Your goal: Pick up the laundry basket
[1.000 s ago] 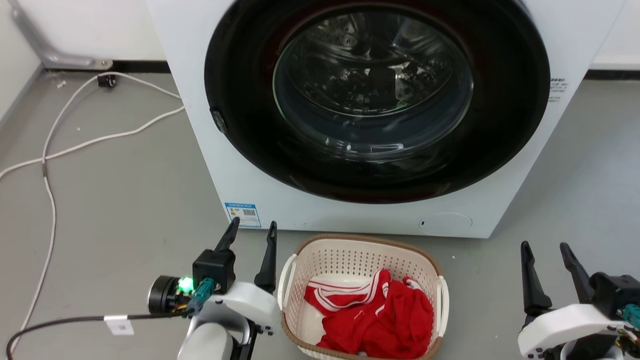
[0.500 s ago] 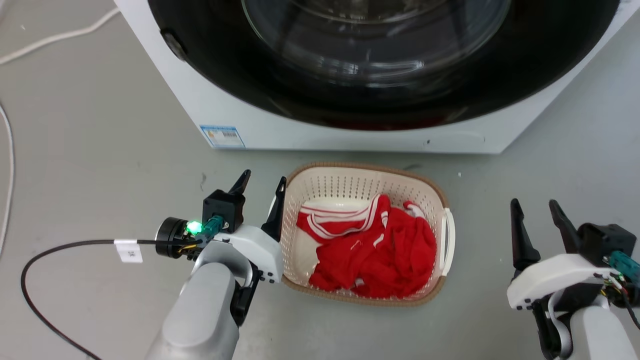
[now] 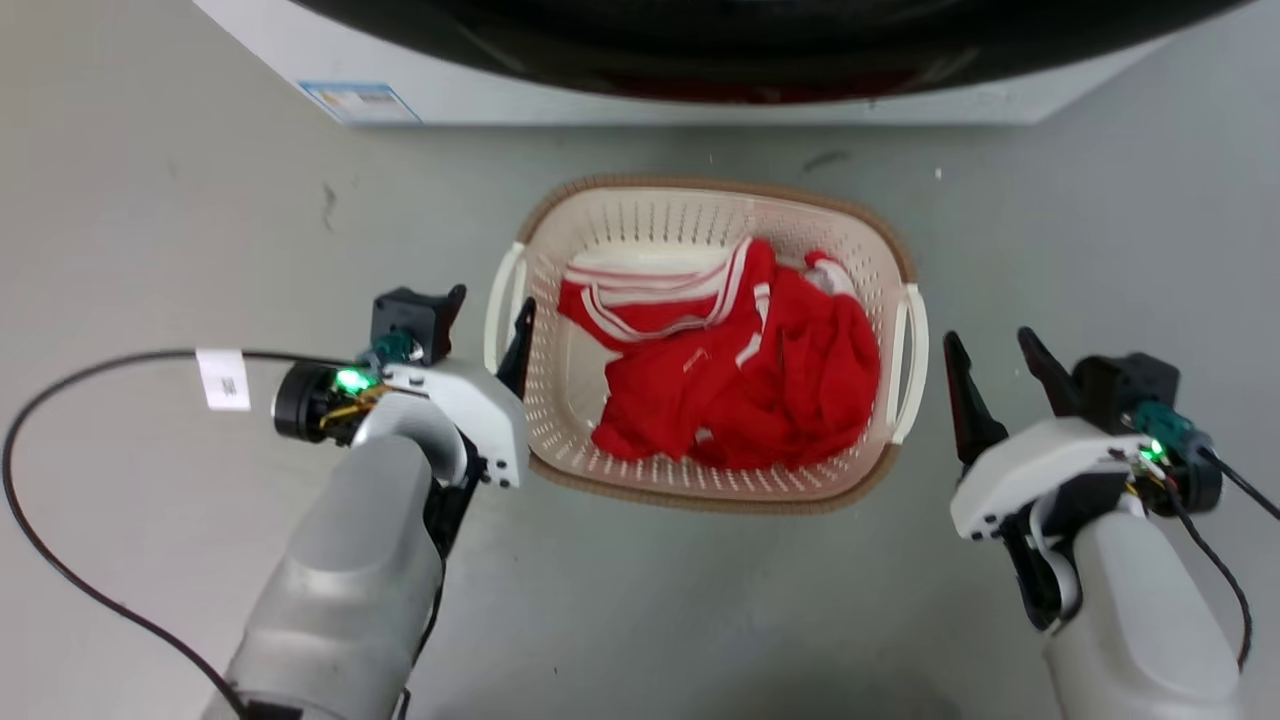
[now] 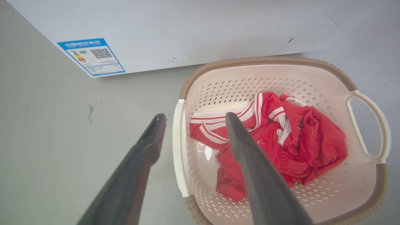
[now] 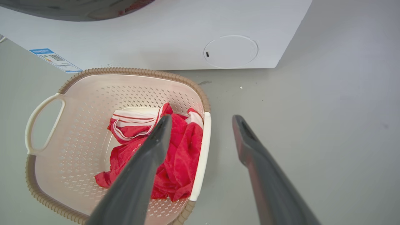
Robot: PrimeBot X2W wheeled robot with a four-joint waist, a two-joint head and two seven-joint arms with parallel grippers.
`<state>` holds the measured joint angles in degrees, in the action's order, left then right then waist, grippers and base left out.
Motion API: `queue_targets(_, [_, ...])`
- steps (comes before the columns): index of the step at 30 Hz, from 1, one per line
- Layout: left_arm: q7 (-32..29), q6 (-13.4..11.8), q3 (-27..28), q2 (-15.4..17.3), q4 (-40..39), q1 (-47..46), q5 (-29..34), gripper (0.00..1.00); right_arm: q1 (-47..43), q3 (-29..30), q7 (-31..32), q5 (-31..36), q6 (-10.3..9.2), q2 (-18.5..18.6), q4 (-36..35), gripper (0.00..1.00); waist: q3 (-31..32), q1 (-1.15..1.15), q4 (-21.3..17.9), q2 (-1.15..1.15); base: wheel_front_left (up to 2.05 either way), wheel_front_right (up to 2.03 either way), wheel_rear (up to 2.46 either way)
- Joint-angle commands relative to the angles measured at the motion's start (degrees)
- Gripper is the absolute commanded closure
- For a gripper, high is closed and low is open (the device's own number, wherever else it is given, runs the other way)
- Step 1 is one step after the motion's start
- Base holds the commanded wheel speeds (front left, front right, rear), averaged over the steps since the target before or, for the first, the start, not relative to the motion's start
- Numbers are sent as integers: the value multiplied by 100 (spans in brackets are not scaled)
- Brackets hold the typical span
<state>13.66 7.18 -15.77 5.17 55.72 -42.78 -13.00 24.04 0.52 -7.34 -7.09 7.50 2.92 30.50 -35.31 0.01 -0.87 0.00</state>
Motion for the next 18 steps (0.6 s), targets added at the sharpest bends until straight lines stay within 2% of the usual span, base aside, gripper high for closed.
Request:
queue_targets(1, [-20, 15, -1, 51, 41, -89, -29, 0, 141, -21, -35, -30, -2, -6, 35, 0, -299, -1, -103, 0, 0, 0, 0])
queue_targets(8, [-388, 30, -251, 179, 604, -720, -445, 0, 901, -412, -66, -212, -2, -5, 888, 0, -850, -1, -291, 0, 0, 0, 0])
queue_targets(18, [-1301, 32, -961, 636, 733, -1420, -1385, 0, 2063, -939, 271, -607, -2, -7, 2161, 0, -1354, -1, -458, 0, 0, 0, 0])
